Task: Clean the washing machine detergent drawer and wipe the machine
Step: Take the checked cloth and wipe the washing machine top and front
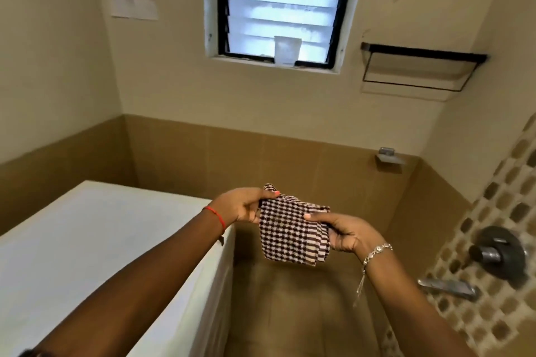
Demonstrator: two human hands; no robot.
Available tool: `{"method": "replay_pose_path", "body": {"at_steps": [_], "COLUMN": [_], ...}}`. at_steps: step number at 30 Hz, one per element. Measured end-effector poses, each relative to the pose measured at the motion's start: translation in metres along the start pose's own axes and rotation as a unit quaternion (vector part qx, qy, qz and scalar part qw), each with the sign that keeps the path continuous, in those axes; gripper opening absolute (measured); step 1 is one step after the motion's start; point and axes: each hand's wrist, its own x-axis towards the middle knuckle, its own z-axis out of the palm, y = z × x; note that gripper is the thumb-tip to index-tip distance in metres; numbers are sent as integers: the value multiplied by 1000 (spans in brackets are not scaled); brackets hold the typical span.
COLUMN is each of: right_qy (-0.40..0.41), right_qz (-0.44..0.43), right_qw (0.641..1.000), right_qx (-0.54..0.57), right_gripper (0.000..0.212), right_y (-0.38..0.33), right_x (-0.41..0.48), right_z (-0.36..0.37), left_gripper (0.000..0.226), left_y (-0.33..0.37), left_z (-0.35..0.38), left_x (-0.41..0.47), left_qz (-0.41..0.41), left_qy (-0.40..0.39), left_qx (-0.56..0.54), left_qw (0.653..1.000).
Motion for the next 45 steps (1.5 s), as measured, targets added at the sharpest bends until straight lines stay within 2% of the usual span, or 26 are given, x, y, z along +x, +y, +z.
{"method": "replay_pose_path", "body": {"at_steps": [2,6,9,10,12,15,21,25,29,32,36,38,39,42,43,45], "right_qy": [-8,-48,-69,-67,-49,-47,-35,-23,-21,-9,34,45,48,35,10,-109], "right_qz": [0,-21,-43,-42,-41,-28,-18,-29,-26,-43,-122,-203,-259,-379,-382,-316], "right_qw": [1000,998,995,996,997,997,995,996,996,997,991,967,941,822,790,748], "right_qx": [8,29,50,48,52,47,87,82,79,59,-46,-147,-212,-424,-480,-573], "right_gripper": [27,36,59,61,57,63,50,31,29,40,32,32,31,26,27,32], "right_y": [24,82,126,140,163,192,235,252,260,258,253,253,254,276,287,314], "right_x": [1,6,12,16,26,41,63,70,79,89,114,131,141,173,183,193], "right_z": [21,69,111,125,152,200,292,343,378,400,433,458,472,512,523,535], "left_gripper": [15,10,12,13,13,12,15,14,13,11,13,14,15,15,14,16], "left_y": [-14,-49,-75,-84,-100,-120,-145,-154,-163,-173,-190,-196,-199,-208,-211,-217], "left_z": [-19,-73,-113,-129,-159,-211,-310,-353,-385,-415,-468,-493,-504,-538,-547,-562], "left_x": [-20,-58,-81,-89,-101,-124,-170,-197,-217,-228,-237,-245,-249,-258,-260,-262], "left_qz": [-8,-23,-50,-58,-76,-90,-97,-104,-97,-80,14,45,54,66,73,94], "left_qy": [19,41,48,51,57,63,65,76,85,130,270,325,345,399,417,456], "left_qx": [3,-20,-29,-28,-28,-40,-39,-68,-97,-133,-188,-211,-218,-230,-235,-240], "left_qw": [1000,999,997,997,995,993,992,989,987,979,944,921,911,885,875,852]}}
